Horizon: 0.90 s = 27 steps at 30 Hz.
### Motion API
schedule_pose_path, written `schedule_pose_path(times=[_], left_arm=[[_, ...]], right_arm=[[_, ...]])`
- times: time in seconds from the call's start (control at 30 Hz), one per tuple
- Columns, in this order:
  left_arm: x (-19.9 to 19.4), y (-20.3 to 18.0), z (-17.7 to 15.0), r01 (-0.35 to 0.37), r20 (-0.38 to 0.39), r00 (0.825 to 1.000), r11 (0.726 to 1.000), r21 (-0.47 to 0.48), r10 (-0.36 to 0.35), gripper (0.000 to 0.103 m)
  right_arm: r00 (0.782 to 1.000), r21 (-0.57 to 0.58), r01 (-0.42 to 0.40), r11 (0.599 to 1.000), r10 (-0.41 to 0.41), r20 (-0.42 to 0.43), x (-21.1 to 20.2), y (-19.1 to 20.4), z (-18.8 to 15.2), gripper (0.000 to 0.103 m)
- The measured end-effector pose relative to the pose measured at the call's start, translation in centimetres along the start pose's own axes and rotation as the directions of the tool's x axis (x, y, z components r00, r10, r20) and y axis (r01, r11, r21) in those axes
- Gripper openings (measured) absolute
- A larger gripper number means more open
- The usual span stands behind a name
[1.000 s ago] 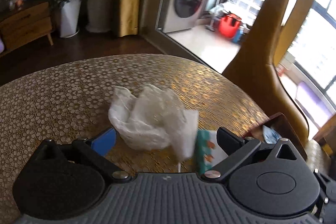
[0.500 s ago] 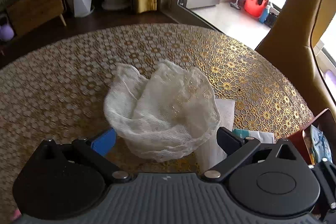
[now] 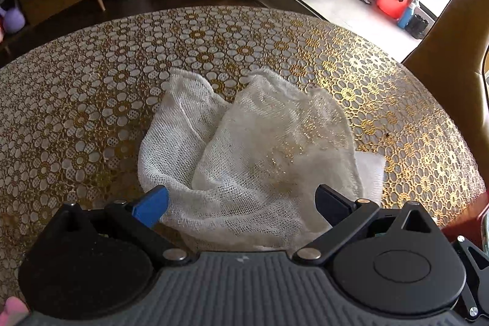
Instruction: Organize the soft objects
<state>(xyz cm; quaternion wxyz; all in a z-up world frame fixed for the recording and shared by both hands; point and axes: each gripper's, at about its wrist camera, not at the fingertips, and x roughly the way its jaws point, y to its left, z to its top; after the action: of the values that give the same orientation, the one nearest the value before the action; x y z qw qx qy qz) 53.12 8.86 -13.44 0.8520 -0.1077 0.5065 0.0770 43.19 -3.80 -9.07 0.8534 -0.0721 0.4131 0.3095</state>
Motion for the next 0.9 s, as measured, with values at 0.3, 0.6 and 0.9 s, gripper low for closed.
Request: schedule_pose_path(times=[0.3, 0.6, 0.9], left_arm=[[1.4, -0.5, -0.3, -0.038, 0.028, 0.999, 0.999, 0.02, 0.037, 0.097], [1.1, -0.5, -0.8, -0.118, 0.057, 0.992, 0.993, 0.021, 0.117, 0.05], [-0.9, 0.9, -1.5, -0.084, 0.118, 0.989, 0.996, -0.03, 0.087, 0.012]], right_arm=[[0.998, -0.013, 0.054, 0.998, -0.054, -0.008, 1.1, 0.2, 0.0, 0.066], [0.993, 0.019, 0.114, 0.993, -0.114, -0.011, 1.7, 0.2, -0.5, 0.038], [0.987, 0.066, 0.143, 0.988, -0.147, 0.062, 0.6, 0.0, -1.1, 0.013]])
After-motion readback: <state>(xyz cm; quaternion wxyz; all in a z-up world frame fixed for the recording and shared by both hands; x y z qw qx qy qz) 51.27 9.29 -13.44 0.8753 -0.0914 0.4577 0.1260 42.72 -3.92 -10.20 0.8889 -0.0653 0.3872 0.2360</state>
